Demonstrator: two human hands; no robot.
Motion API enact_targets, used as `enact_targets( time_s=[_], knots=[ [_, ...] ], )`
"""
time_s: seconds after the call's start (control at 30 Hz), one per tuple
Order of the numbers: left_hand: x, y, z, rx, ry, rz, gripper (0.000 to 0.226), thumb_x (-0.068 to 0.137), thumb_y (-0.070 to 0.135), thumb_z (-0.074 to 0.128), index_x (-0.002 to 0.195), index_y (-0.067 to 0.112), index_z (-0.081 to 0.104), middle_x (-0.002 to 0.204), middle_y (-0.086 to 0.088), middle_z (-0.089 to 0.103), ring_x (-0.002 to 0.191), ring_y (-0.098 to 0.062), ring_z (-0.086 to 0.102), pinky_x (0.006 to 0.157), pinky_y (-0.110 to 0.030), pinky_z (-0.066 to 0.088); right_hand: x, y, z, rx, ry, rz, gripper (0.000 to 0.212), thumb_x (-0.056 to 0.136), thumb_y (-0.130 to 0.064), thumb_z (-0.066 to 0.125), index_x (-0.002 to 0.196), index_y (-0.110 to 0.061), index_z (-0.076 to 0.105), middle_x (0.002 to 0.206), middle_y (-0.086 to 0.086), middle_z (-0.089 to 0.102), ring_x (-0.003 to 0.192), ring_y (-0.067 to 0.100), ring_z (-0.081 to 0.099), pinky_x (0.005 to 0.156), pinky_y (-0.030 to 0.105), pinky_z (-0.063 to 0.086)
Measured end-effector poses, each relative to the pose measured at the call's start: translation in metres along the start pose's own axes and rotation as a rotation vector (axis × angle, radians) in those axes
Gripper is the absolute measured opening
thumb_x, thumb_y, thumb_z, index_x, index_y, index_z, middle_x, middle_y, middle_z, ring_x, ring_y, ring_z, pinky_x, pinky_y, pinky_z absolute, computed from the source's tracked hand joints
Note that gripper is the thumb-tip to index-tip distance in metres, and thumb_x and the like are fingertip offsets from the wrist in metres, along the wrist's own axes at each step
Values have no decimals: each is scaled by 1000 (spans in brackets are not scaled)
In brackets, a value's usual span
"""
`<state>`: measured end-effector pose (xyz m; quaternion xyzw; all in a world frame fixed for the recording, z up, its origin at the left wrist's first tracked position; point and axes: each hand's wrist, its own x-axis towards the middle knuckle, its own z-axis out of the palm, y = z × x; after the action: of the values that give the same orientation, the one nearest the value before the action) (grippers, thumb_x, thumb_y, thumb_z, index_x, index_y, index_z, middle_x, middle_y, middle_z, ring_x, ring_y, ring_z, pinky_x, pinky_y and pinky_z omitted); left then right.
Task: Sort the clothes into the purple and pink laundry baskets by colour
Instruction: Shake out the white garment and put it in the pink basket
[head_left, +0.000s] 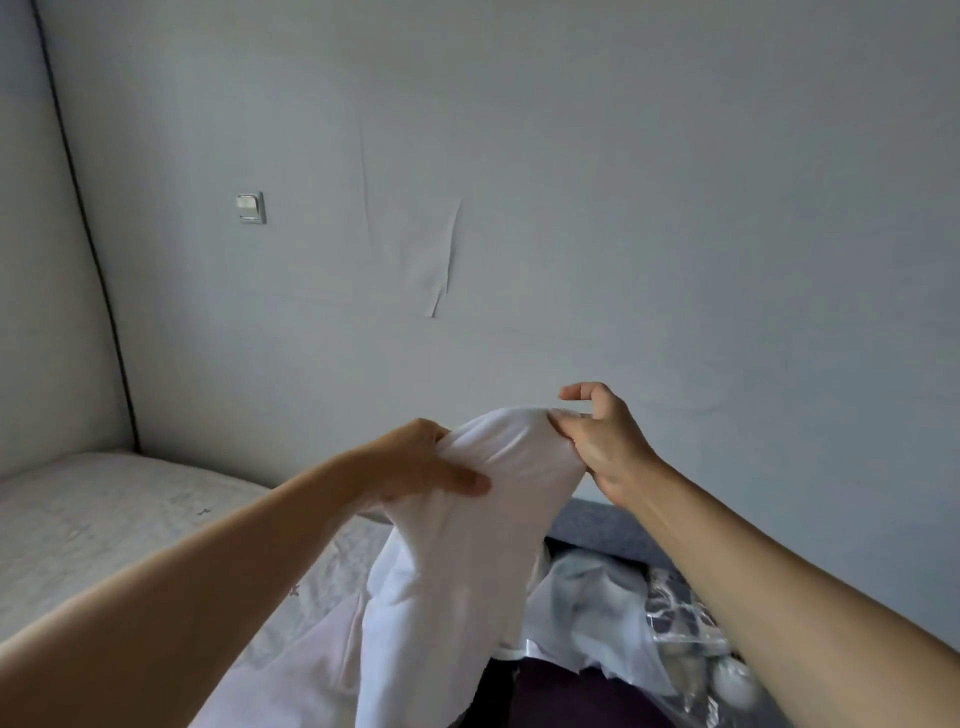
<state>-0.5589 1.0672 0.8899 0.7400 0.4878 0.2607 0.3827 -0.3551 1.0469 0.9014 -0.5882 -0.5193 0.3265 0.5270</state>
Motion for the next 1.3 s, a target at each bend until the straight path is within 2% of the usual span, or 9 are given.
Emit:
enact_targets(
  time_s=[0.07,0.23,0.3,0.43,0.63,0.77,0.9,1.1,1.3],
  knots=[
    [1,1,4,-37,-13,-12,21,67,22,85,70,17,65,64,6,65,54,-6,61,56,-20,50,-4,3,-5,115,-92,21,23,87,-16,67,107,-14,55,101,13,61,78,18,57,66,28,45],
    [0,7,14,-269,-83,-32,37,52,26,77,82,6,70,77,-10,72,66,-20,68,68,-33,57,-12,34,-2,191,-442,135,99,47,-19,94,133,-16,44,126,13,59,114,29,60,92,48,51],
    [1,10,19,-327,-105,-37,45,56,21,81,93,-1,70,87,-19,71,78,-28,68,74,-40,56,-20,47,0,218,-486,160,88,56,-8,90,133,-12,48,124,14,63,113,30,62,91,47,52],
    [11,6,30,-461,-142,-164,27,76,12,75,96,-4,68,80,-17,72,64,-26,70,57,-33,59,-29,60,-9,178,-303,229,38,74,-4,77,110,0,66,106,15,71,100,30,68,90,43,53],
    [25,-13,61,-756,-230,-299,15,92,23,58,101,11,62,77,-1,67,54,-6,65,65,-21,54,-38,74,-29,210,35,353,34,83,-18,72,107,-1,55,101,13,65,92,27,64,85,40,53],
    [35,-11,107,-947,-307,-255,53,81,56,53,96,7,64,74,-10,70,75,-22,67,78,-33,51,-41,90,-52,314,270,382,14,91,-13,62,89,-5,50,80,6,57,71,20,57,62,30,47],
    [33,-3,157,-755,-394,-217,87,46,43,87,124,25,53,112,-2,70,103,-22,65,94,-45,47,-39,110,-77,327,450,425,32,88,-18,65,114,-3,53,102,16,62,93,30,62,84,41,52],
    [49,27,235,-787,-367,-229,19,78,-3,72,94,5,65,82,-11,72,69,-21,71,57,-30,57,-47,146,-145,388,557,457,43,80,-21,74,113,1,59,104,19,66,96,33,65,86,46,54],
    [77,68,310,-791,-241,-366,69,69,13,82,128,3,48,111,-20,65,93,-35,66,66,-42,58,-65,171,-217,172,259,333,111,61,-2,84,146,-38,22,143,-7,35,128,21,44,105,42,43]
  ],
)
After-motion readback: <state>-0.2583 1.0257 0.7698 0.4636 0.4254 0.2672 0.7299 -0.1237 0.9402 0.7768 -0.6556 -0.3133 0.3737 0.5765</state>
